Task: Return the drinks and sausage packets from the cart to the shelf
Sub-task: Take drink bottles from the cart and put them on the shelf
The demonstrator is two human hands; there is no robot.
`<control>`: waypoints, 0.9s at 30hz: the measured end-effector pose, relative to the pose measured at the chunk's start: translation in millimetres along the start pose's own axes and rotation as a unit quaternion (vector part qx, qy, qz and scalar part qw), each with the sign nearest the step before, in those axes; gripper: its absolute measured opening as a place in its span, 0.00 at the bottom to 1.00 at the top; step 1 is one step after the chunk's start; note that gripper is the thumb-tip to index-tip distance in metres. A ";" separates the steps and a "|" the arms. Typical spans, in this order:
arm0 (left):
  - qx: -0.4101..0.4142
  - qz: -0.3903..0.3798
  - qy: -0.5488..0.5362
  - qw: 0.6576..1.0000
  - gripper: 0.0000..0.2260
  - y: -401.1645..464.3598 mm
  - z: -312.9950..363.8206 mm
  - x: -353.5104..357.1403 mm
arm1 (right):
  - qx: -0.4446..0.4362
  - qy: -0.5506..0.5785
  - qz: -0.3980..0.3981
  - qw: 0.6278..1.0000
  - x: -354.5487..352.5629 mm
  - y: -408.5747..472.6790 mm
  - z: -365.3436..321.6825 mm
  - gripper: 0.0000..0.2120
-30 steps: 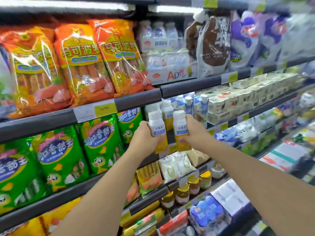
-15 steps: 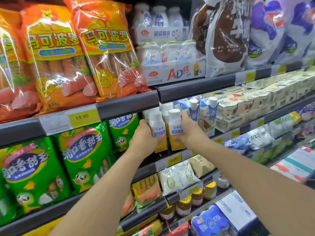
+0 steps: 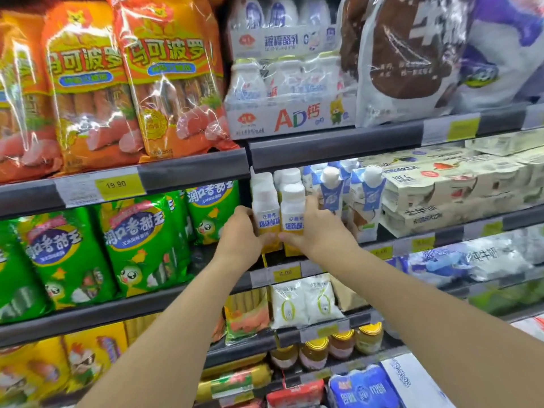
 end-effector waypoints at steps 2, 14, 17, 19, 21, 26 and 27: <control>-0.008 0.001 0.016 1.000 0.23 -2.6 1.3 2.1 | 0.000 -0.004 0.013 1.000 1.4 -0.7 0.6 0.43; -0.038 -0.003 -0.011 0.999 0.20 -2.4 3.9 8.1 | 0.011 0.045 0.006 0.999 4.3 -0.7 2.6 0.29; -0.030 -0.007 -0.017 0.999 0.20 -2.7 3.2 7.3 | 0.018 0.051 0.005 0.999 4.9 0.4 2.0 0.29; -0.026 -0.009 -0.022 0.999 0.19 -2.4 2.2 7.2 | 0.019 0.059 0.008 0.998 5.1 -1.2 2.9 0.30; -0.022 -0.012 -0.026 0.999 0.19 -1.9 1.3 6.4 | 0.016 0.063 0.011 0.998 5.6 -4.4 4.0 0.31; -0.005 -0.016 -0.029 0.999 0.17 -3.0 1.5 5.5 | 0.004 0.080 0.017 0.997 7.9 -12.1 9.5 0.34; -0.003 -0.014 -0.028 1.000 0.17 -3.1 1.3 5.6 | 0.002 0.080 0.020 0.997 7.8 -14.2 11.0 0.36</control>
Point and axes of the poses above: each hand's wrist, its own y-axis towards the middle knuckle, its own x-axis out of the palm, z = x × y, the point moved 4 cm from there along y, towards the middle knuckle, and after that the axes turned 6 degrees about -z, right-handed, at the moved point
